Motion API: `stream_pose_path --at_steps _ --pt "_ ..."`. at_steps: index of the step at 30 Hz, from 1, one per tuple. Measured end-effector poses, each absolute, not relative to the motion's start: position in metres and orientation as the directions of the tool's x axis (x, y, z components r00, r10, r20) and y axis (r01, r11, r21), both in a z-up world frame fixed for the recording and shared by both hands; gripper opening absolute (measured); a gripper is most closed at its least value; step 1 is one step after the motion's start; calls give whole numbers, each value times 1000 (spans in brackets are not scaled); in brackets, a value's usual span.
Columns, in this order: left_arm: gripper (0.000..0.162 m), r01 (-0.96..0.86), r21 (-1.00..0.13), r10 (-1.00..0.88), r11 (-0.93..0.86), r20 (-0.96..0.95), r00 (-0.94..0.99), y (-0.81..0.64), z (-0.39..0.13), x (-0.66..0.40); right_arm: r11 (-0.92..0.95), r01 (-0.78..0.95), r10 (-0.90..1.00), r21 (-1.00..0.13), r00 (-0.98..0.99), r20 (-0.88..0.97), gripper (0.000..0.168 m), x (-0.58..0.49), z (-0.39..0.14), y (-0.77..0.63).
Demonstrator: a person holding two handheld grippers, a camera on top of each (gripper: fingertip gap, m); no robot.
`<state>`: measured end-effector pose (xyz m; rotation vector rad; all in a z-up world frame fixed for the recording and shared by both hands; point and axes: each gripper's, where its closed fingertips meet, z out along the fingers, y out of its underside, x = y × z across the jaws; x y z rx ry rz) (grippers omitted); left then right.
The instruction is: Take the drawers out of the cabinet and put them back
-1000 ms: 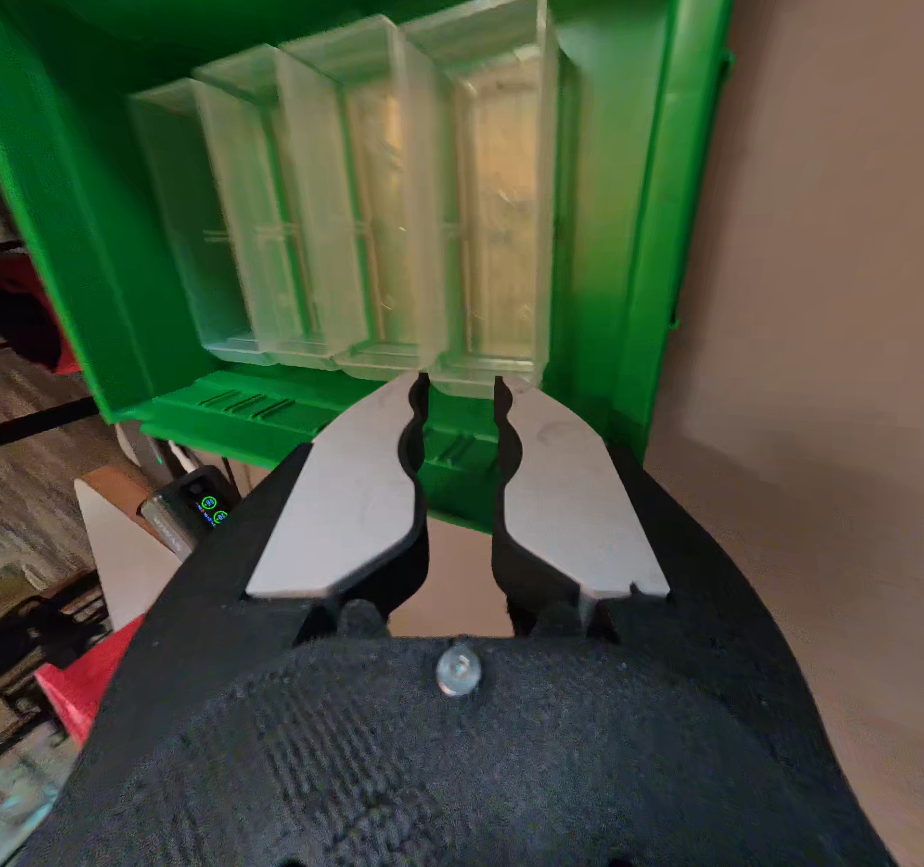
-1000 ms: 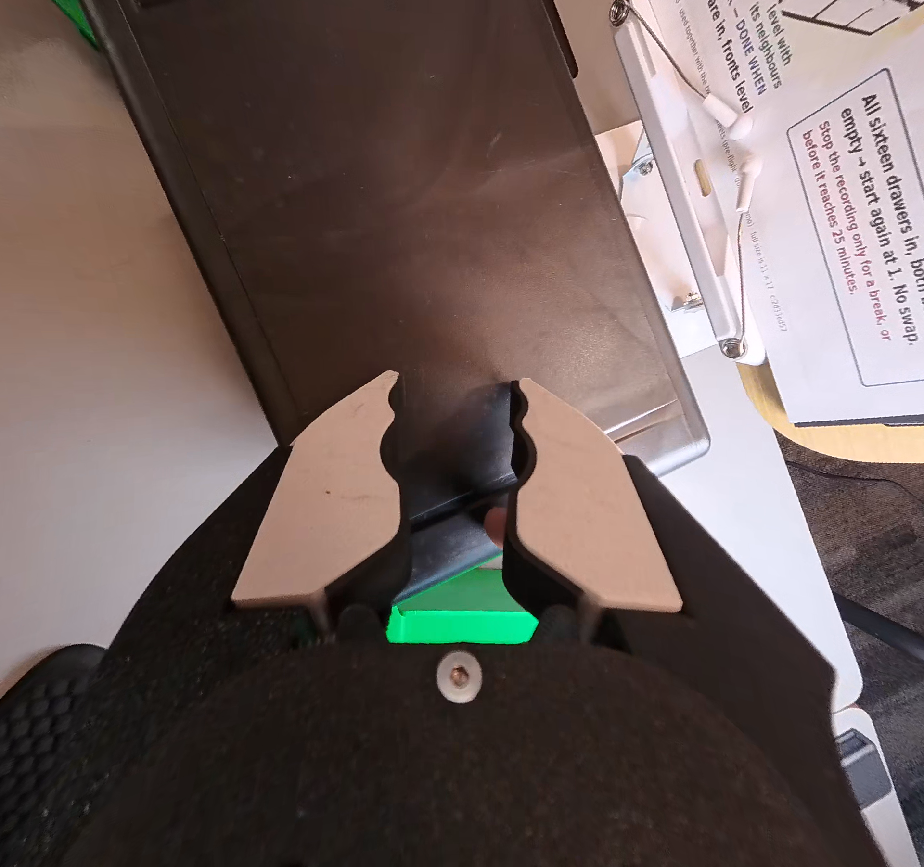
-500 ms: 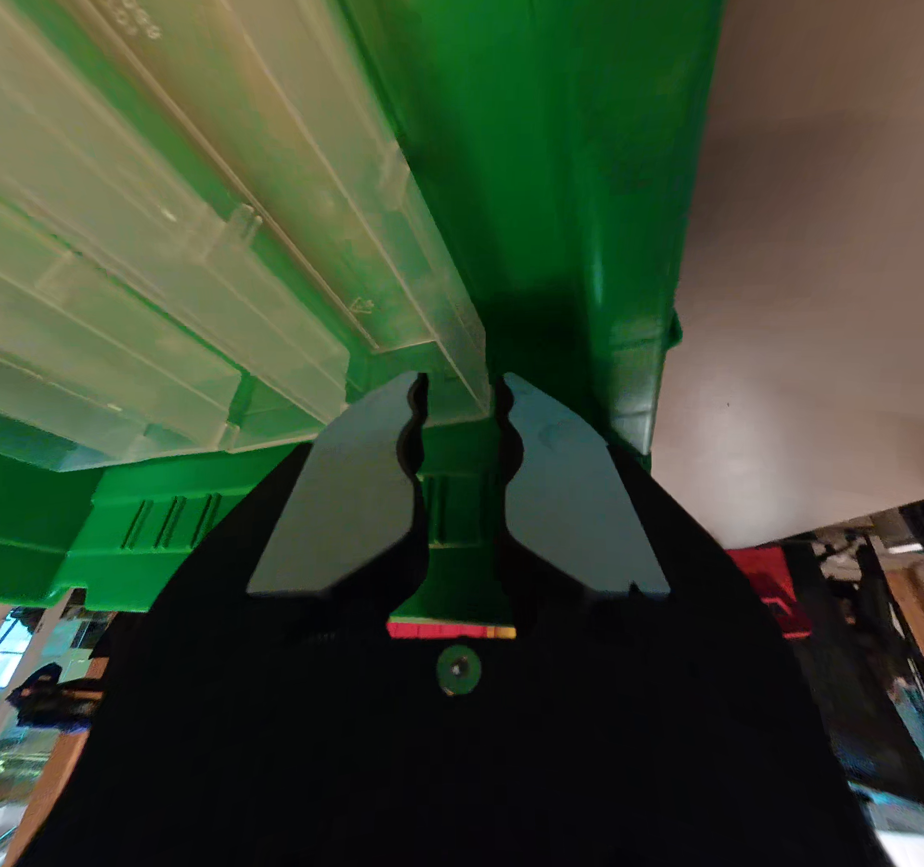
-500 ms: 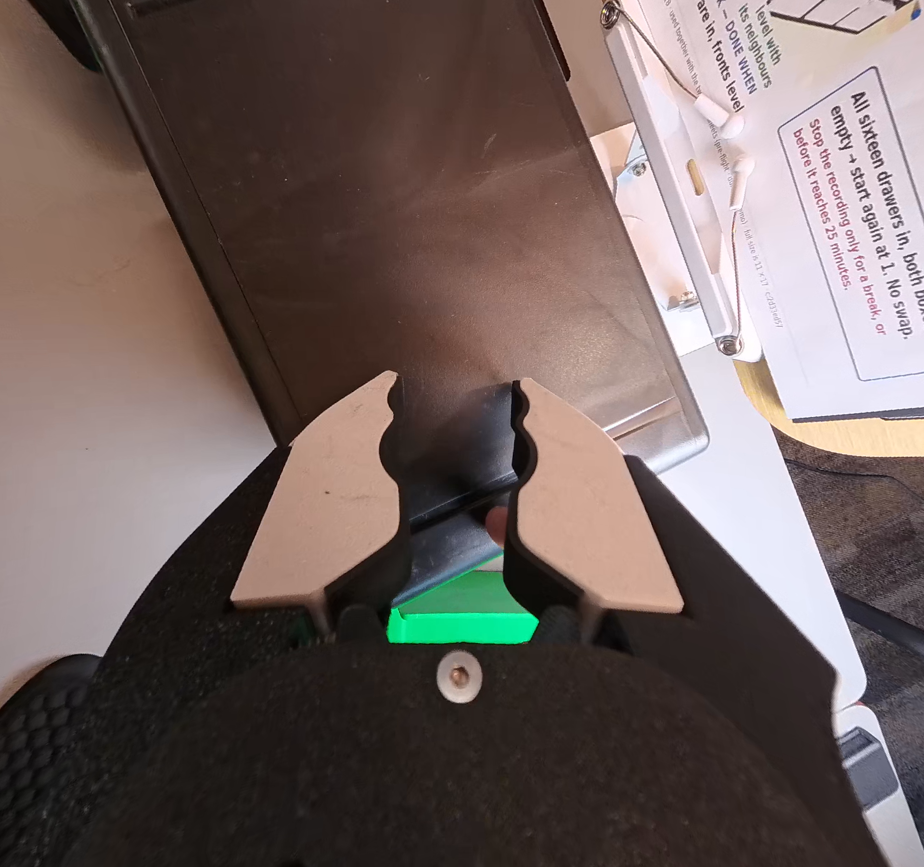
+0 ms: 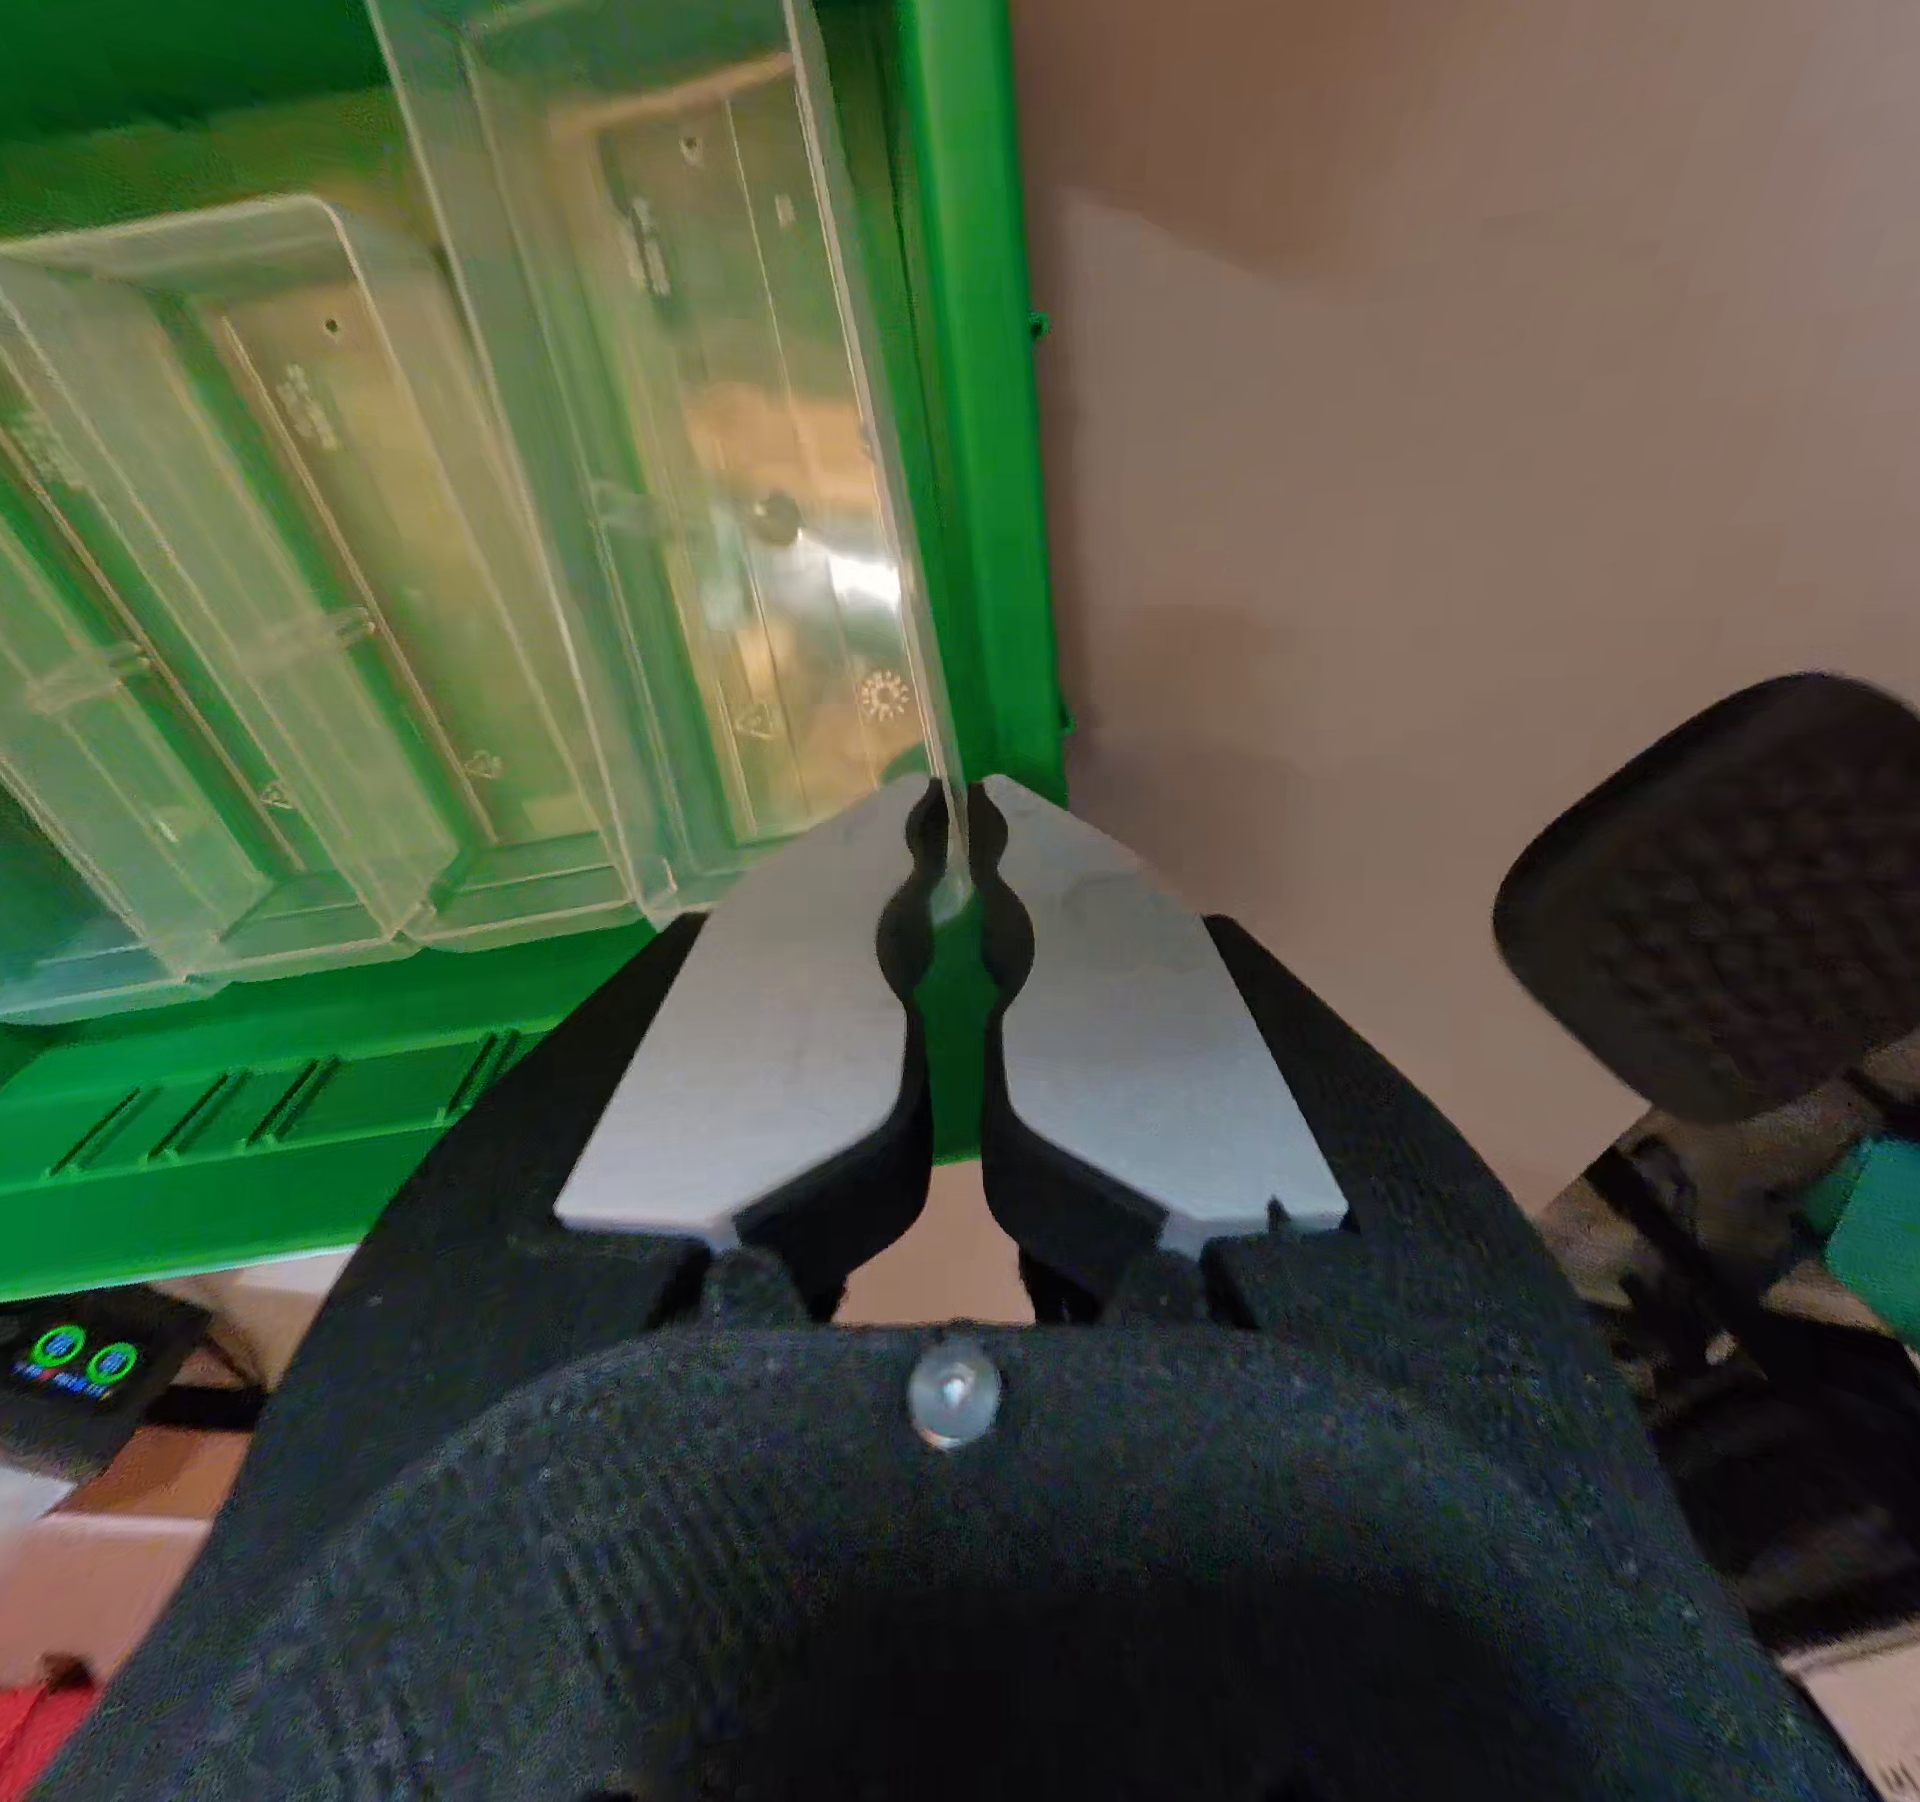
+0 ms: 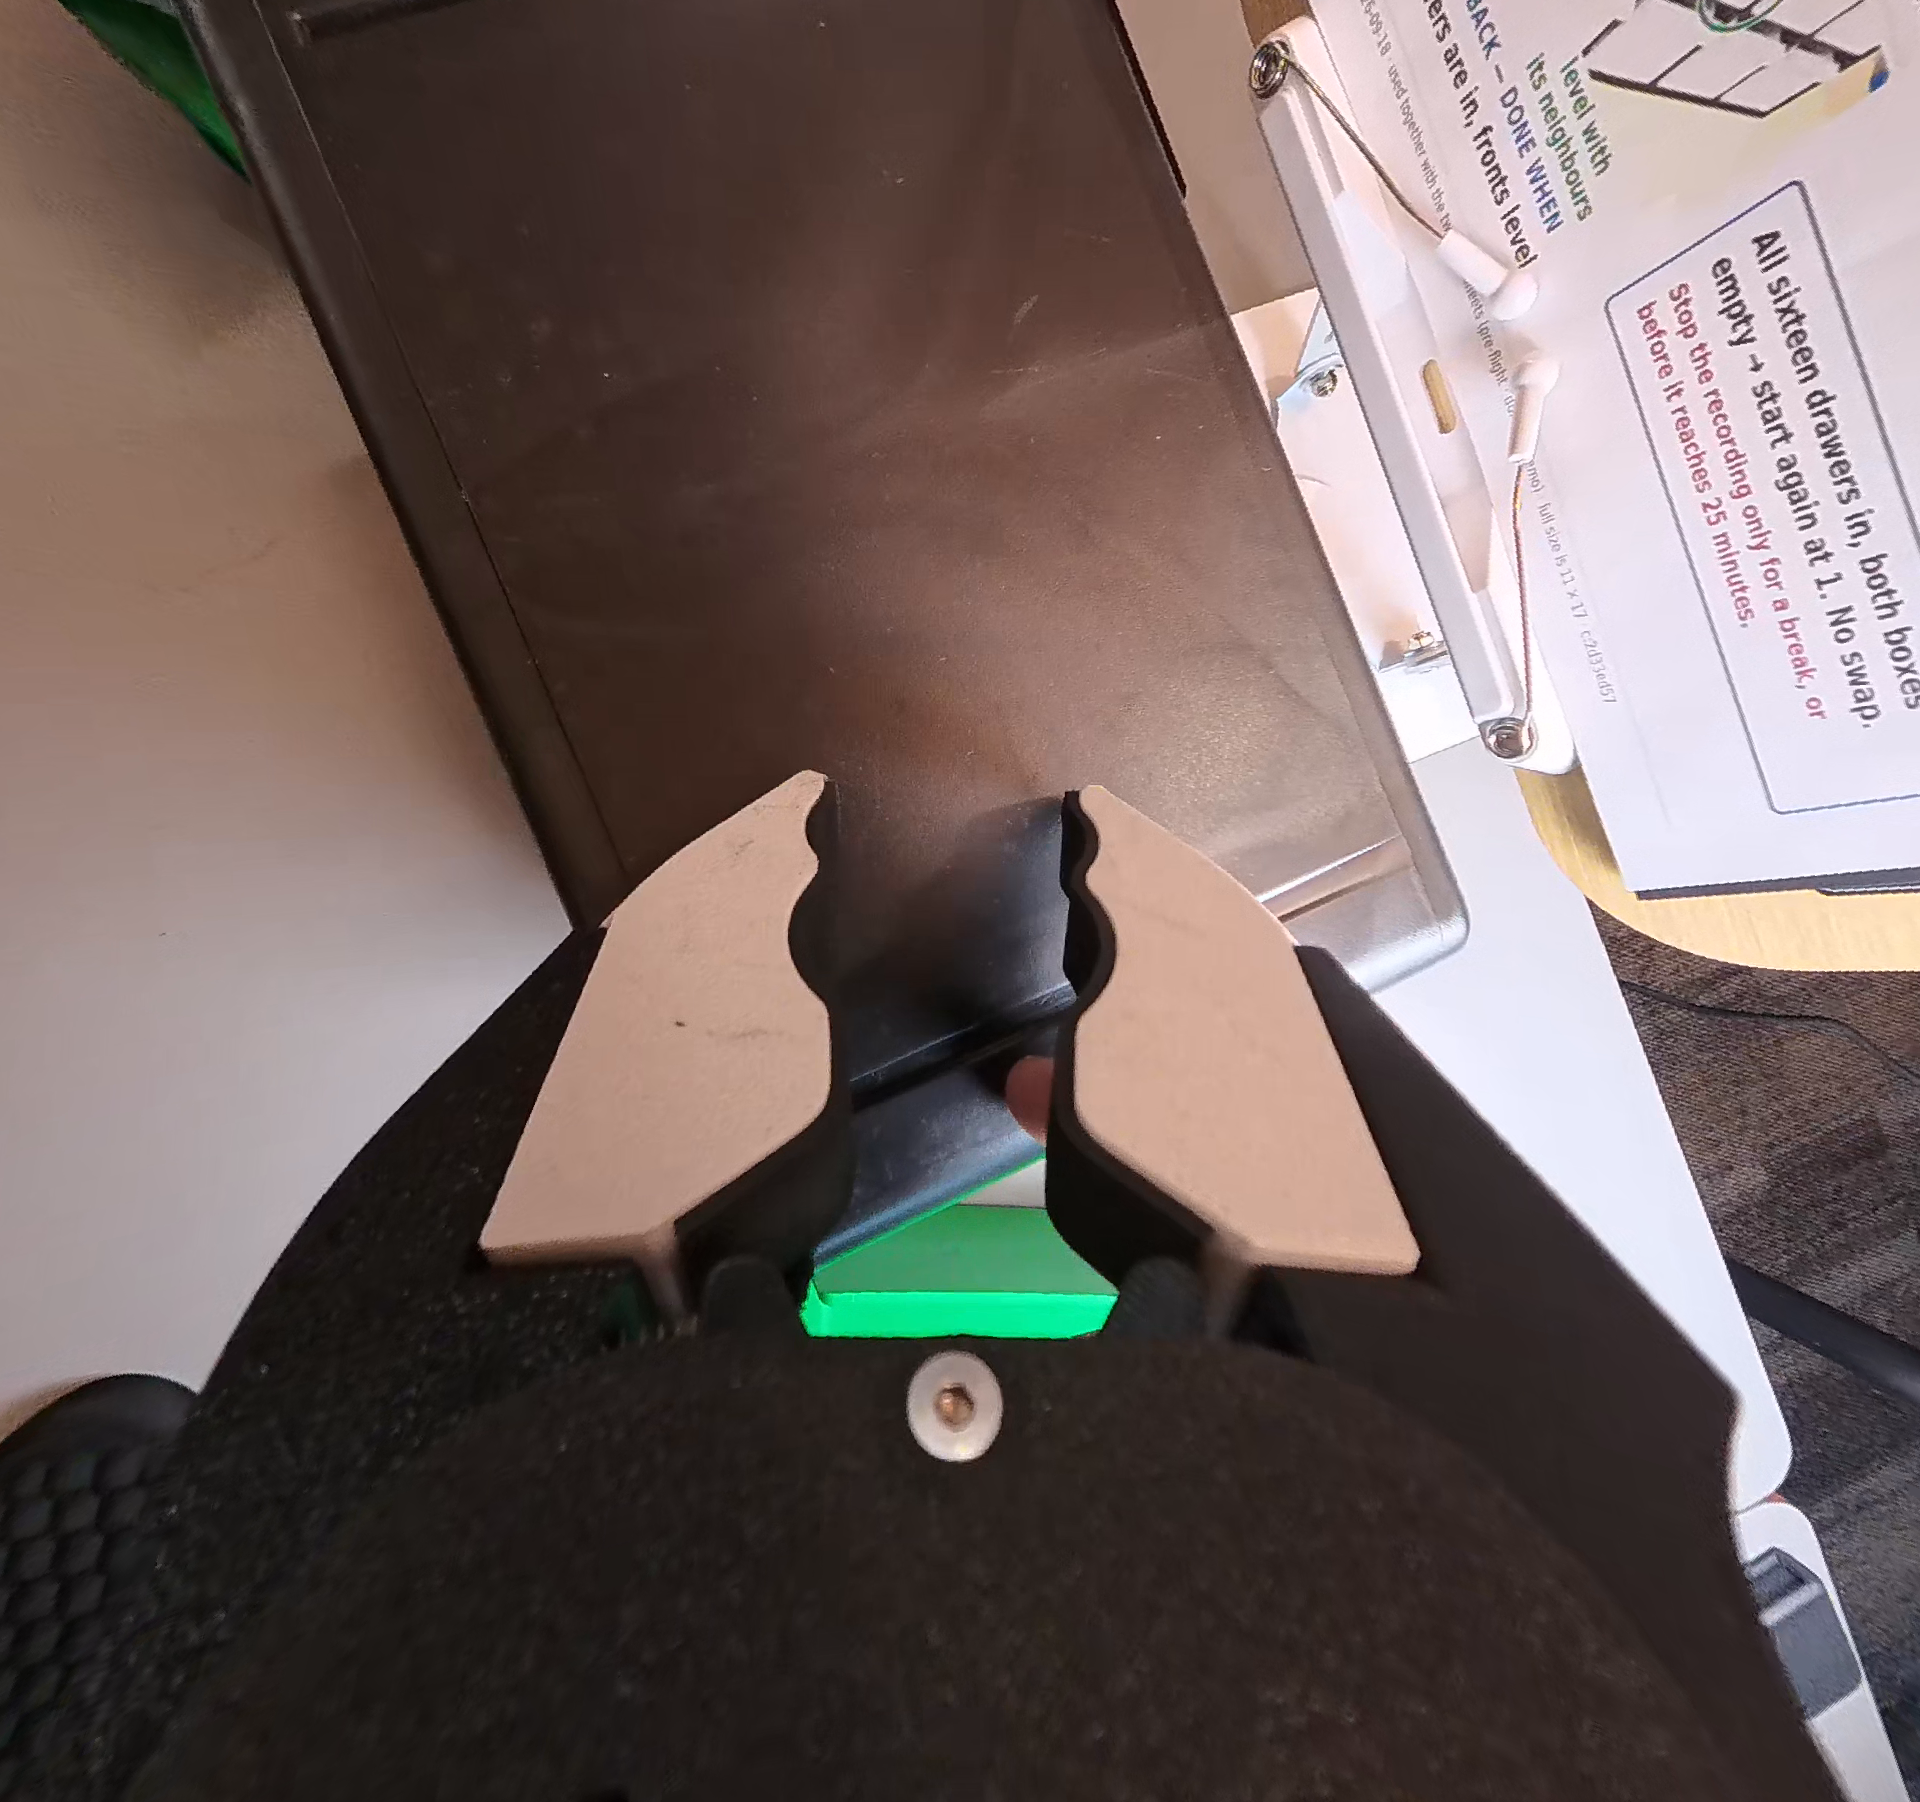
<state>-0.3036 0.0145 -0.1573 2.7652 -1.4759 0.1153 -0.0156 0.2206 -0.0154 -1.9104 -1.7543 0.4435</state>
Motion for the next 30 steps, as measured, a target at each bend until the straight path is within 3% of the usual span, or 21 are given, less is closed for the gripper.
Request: stream_pose_path --at_steps 1,12,19,30 --pt "4 -823 -64 -826 -564 70 560 15 -153 -300 -39 823 989 -566 114 98 40 -16 -15 221" --pt "4 -589 -206 -621 -781 156 768 14 -134 -273 -28 817 987 -576 113 112 40 -16 -15 221" --pt "6 -491 -303 -561 -817 217 799 10 -123 -255 -23 814 988 -580 107 111 40 -16 -15 221" --pt "18 -681 -385 -750 -623 49 659 13 -132 -239 -22 815 987 -579 110 118 40 -16 -15 220"
